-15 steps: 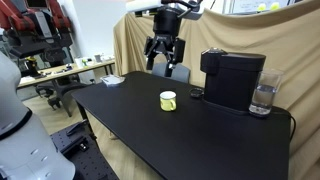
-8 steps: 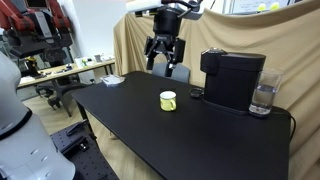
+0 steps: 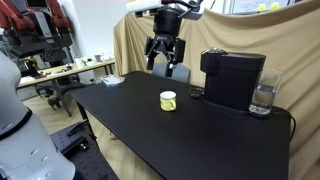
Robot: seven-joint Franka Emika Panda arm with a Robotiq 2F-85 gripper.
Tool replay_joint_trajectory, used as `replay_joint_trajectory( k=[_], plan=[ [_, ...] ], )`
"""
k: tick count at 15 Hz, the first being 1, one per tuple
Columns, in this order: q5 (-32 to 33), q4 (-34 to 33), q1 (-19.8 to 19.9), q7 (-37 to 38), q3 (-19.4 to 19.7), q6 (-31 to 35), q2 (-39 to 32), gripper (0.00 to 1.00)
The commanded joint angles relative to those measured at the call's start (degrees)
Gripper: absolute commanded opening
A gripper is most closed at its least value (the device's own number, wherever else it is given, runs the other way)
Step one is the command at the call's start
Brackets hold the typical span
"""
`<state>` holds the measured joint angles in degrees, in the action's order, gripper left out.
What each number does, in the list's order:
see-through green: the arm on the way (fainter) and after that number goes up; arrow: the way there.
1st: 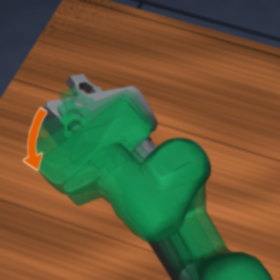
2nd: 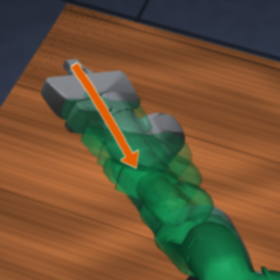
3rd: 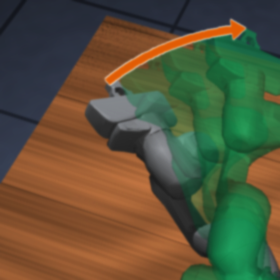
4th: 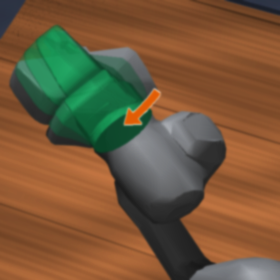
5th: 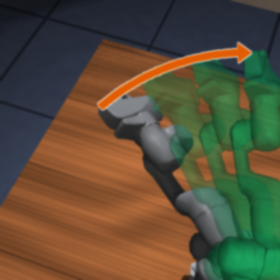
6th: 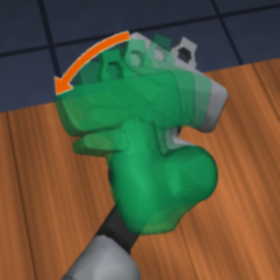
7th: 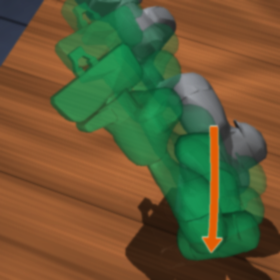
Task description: Move the yellow mug forward
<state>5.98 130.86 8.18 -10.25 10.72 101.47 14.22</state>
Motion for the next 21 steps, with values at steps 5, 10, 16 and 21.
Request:
replay_joint_trajectory(
  k=[5,10,16,21],
  plan=[
    [0.65,-2.39,-3.39,3.07,-4.93,21.16,-13.81,1.00],
    [1.89,-3.23,-6.70,6.75,-8.68,40.72,-24.03,1.00],
    [0.73,-1.66,-7.28,5.52,-9.12,46.08,-25.89,1.00],
    [1.78,-5.59,-6.37,-1.52,-9.46,42.71,-30.67,1.00]
  ],
)
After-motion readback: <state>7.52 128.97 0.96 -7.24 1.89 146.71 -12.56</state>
